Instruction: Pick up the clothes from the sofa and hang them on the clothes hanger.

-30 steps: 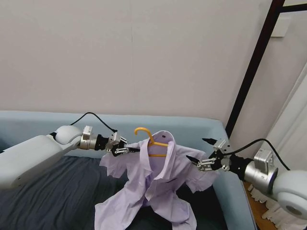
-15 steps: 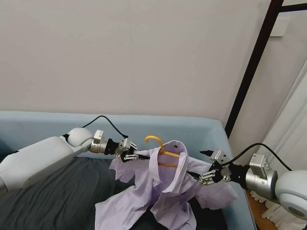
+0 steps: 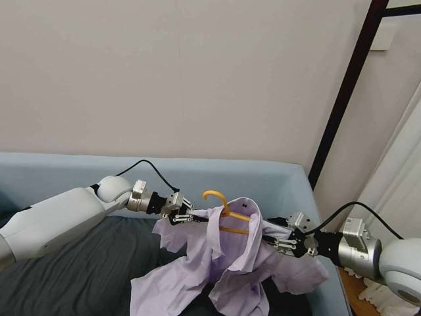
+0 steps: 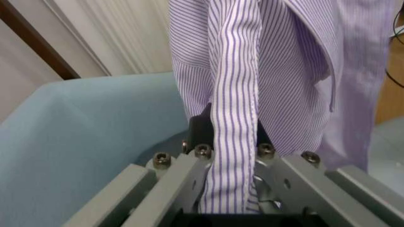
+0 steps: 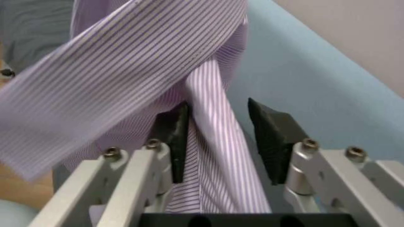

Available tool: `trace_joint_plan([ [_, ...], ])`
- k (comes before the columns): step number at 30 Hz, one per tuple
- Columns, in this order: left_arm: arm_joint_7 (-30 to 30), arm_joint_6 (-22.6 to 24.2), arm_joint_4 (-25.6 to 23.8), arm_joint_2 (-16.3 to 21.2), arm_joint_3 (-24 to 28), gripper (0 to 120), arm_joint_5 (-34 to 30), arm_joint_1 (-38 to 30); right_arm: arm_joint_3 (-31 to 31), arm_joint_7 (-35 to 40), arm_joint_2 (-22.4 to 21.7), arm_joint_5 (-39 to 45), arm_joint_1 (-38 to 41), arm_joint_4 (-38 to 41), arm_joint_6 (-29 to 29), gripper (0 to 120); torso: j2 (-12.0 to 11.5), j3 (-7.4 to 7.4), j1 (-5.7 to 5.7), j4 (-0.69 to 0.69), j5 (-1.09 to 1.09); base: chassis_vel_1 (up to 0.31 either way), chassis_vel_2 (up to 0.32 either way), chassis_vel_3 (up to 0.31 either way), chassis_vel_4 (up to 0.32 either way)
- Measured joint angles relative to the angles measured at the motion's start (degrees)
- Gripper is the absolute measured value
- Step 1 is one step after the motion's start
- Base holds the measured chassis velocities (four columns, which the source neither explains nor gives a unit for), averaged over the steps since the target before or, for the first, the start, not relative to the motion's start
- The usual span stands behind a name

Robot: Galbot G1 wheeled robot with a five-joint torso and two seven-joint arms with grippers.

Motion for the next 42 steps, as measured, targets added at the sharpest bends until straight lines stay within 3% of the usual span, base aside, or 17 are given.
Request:
trace_joint_plan([
  [6,0.67,0.0,-0.04,-0.09,0.07,1,-0.5,-0.65,-0.1,0.51,-0.27,0.08,-0.17,0.29,1.55,11,0.0,0.0,0.0,0.0,0.0,0.0,0.0,0.0,0.0],
  [15,0.3,0.12,-0.01,-0.28,-0.06,2,-0.85,-1.7,0.86,1.01,-1.48,2.37,0.17,0.86,2.12,10,0.0,0.0,0.0,0.0,0.0,0.0,0.0,0.0,0.0],
  [17,-1.09,0.49,-0.18,-0.37,-0.24,14,-1.12,-2.44,2.17,3.73,-1.86,3.62,0.28,1.14,2.24,10,0.0,0.0,0.0,0.0,0.01,0.0,0.0,0.0,0.0],
  [19,-1.73,0.69,-0.27,-0.39,-0.34,16,-1.0,-2.5,2.34,4.21,-1.99,3.83,0.3,1.16,2.26,10,0.0,0.0,0.0,0.0,0.0,0.0,0.0,0.0,0.0],
  [22,-5.02,1.1,-0.48,-0.52,-1.81,30,-0.42,-2.48,3.23,6.06,-3.14,5.38,0.59,1.25,2.16,9,0.01,0.0,0.0,-0.01,0.0,0.0,0.0,0.0,0.0],
  [25,-6.65,1.04,-0.43,-0.39,-2.84,37,-0.39,-2.55,3.86,6.93,-3.9,6.82,1.06,1.18,1.98,9,0.0,0.0,0.0,-0.02,0.0,0.0,0.0,0.0,0.0],
  [28,-8.43,0.58,-0.2,0.41,-4.72,54,-0.85,-2.92,5.02,8.02,-4.71,8.51,2.05,0.59,2.03,8,0.01,0.0,0.0,0.01,0.0,0.0,0.0,0.0,0.0],
  [35,-12.6,-0.47,-0.43,1.89,-8.85,74,-2.32,-2.92,6.47,10.61,-5.34,9.92,3.14,-0.6,2.82,7,0.01,0.0,0.0,0.0,0.0,0.0,0.0,0.0,0.0],
  [38,-17.39,-1.87,-1.95,3.36,-10.17,91,-3.08,-2.46,7.0,12.78,-5.2,10.24,3.52,-1.08,3.58,7,0.0,0.0,0.0,0.01,0.0,0.0,0.0,0.0,0.0],
  [41,-20.36,-2.39,-3.28,3.97,-10.84,95,-3.1,-1.77,7.1,13.61,-4.95,10.26,3.92,-1.29,4.08,7,0.01,0.0,0.0,0.01,0.0,0.0,0.0,0.0,0.0],
  [42,-24.27,-2.75,-5.34,4.62,-11.41,99,-3.05,-0.53,7.12,14.58,-4.58,10.34,5.06,-1.77,4.61,7,0.01,0.0,0.0,0.0,0.0,0.0,0.0,0.0,0.0],
])
